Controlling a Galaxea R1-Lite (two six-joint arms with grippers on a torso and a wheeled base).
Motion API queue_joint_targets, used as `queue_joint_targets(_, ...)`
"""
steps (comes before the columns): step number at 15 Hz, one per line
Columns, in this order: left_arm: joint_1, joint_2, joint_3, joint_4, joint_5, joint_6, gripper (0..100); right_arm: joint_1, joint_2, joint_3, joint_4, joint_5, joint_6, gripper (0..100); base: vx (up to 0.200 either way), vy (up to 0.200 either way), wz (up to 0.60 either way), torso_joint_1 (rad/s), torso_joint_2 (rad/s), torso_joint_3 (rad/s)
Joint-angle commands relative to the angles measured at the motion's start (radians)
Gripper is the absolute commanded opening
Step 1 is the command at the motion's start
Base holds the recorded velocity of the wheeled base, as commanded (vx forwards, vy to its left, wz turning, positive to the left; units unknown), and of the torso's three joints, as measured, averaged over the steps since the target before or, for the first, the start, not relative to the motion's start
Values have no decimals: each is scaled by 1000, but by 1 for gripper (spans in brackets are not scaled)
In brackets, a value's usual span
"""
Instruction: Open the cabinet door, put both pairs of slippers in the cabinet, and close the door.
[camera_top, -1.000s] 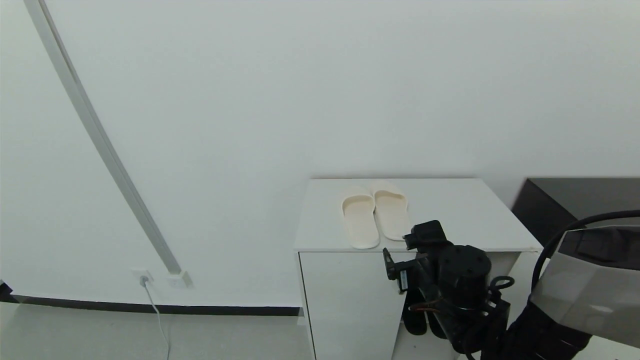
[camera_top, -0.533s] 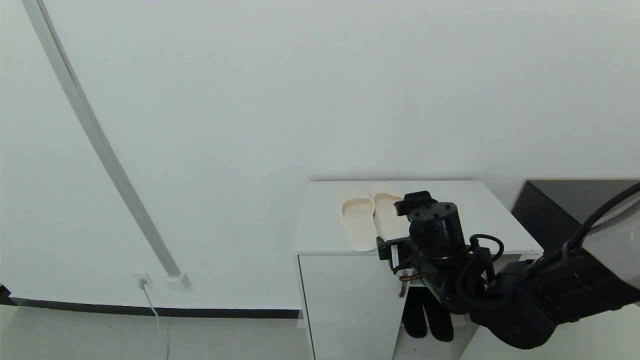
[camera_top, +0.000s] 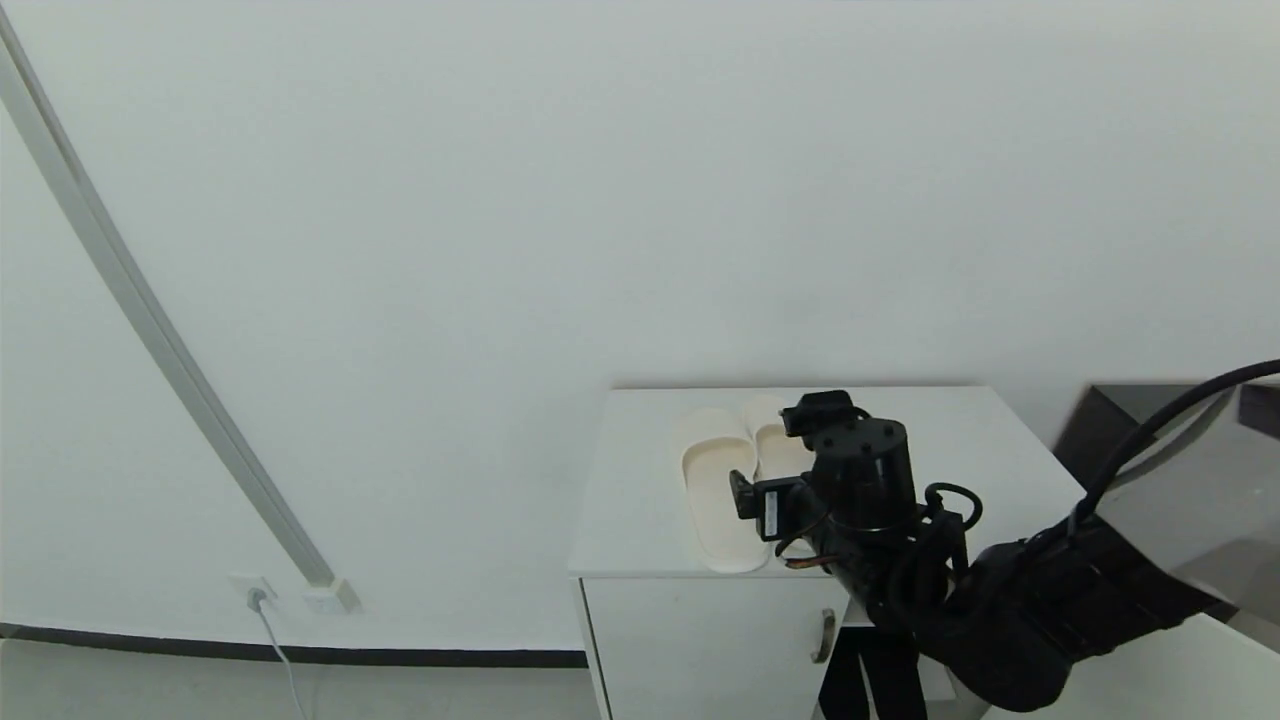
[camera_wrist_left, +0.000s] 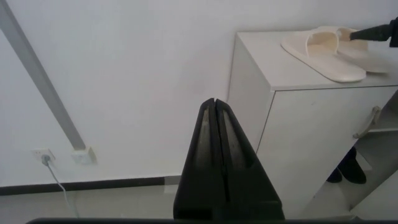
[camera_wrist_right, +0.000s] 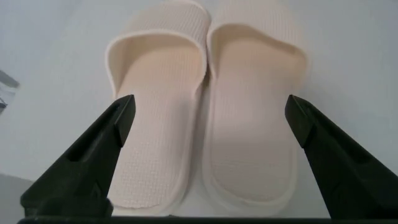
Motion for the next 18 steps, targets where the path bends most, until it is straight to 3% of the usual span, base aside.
queue_joint_targets(1,-1,0,0,0,0,0,0,-14,114,-14,-64,7,-44,100,0,0,0,0,0,0)
queue_joint_targets(8,0,0,0,0,0,0,0,-98,294,-287,-54,26,-89,100,0,0,0,0,0,0)
queue_joint_targets(11,0,0,0,0,0,0,0,-115,308,-367,5,81,-89,100,0,0,0,0,0,0)
queue_joint_targets(17,-1,0,0,0,0,0,0,-120,341,-477,66,96,-89,100,0,0,0,0,0,0)
queue_joint_targets(18,-1,0,0,0,0,0,0,-120,351,-493,67,96,-89,0,0,0,0,0,0,0)
